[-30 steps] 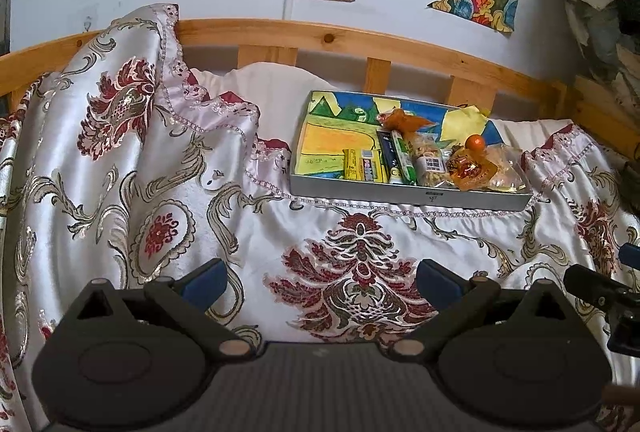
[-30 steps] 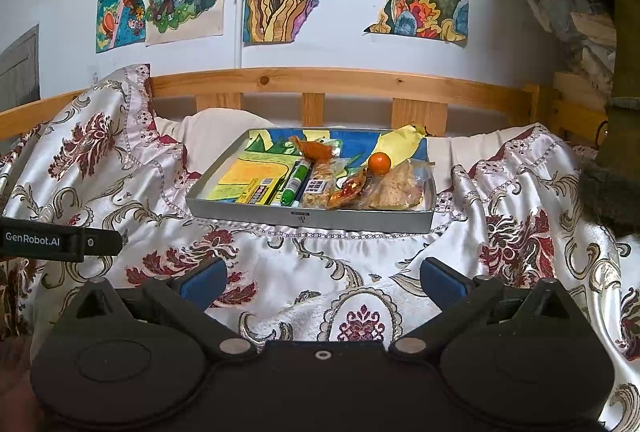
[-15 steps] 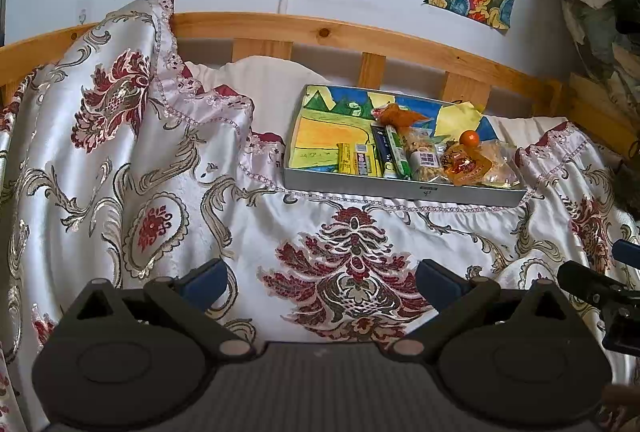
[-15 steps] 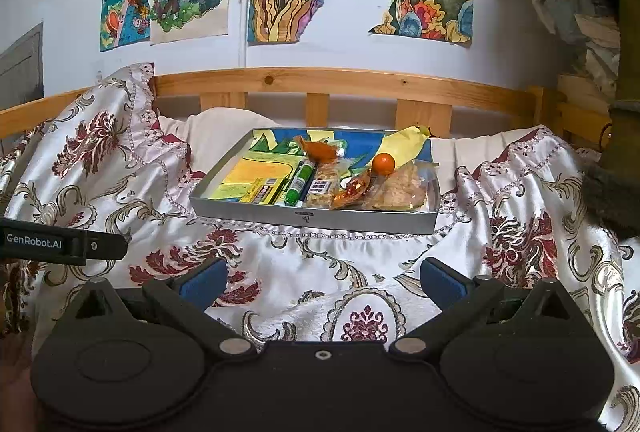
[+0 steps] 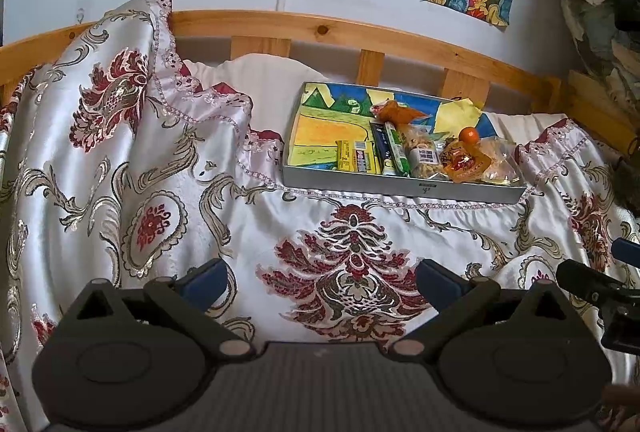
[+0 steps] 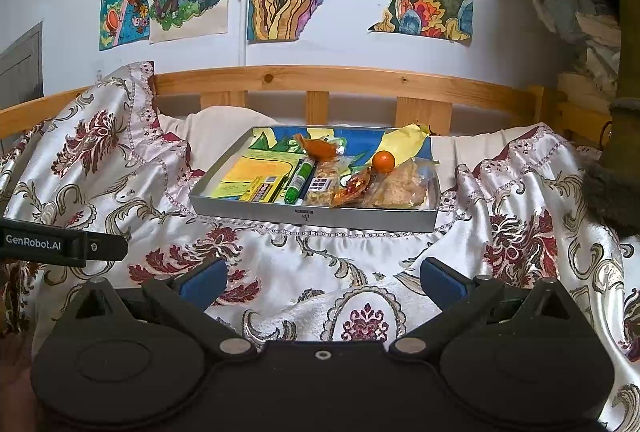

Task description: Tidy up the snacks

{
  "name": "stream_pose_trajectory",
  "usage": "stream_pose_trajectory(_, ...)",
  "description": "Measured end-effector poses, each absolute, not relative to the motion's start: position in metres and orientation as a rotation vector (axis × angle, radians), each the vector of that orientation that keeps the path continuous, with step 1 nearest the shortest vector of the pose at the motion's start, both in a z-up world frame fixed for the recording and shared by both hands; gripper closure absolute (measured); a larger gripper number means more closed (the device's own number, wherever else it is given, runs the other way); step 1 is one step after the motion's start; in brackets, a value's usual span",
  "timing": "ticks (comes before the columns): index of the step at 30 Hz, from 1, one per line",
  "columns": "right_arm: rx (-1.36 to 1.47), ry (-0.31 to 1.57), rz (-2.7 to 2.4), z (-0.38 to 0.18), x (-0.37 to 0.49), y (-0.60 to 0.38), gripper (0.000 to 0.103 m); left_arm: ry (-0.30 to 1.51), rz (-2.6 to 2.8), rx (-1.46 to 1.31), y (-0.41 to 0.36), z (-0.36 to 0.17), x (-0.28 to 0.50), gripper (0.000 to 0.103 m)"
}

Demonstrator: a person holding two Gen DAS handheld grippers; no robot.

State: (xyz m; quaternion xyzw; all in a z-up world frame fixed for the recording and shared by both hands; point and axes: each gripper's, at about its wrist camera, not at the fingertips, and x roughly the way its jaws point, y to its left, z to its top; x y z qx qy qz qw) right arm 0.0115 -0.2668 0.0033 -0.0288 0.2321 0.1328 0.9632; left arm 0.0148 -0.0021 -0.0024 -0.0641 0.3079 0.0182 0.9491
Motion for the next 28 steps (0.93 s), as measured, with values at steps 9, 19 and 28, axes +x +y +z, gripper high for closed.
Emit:
stream_pose_trajectory(9, -0.059, 0.475, 0.270, 0.0024, 0.0116, -0.2667, 0.001, 0.627, 0.039, -0.131, -0.0006, -0.0023, 0.0145, 0.001)
stream_pose_trajectory(19, -0.060, 0.475, 0.270, 0.0023, 0.0118, -0.2666, 0.001, 0.629, 0.048, -0.123, -0.0013, -0.0031, 0.0149, 0.001)
stream_pose_trajectory(28, -0.059, 0.477, 0.271, 0.0020, 0.0121, -0.2669, 0.001, 0.630, 0.047, -0.124, -0.0017, -0.0030, 0.0149, 0.001)
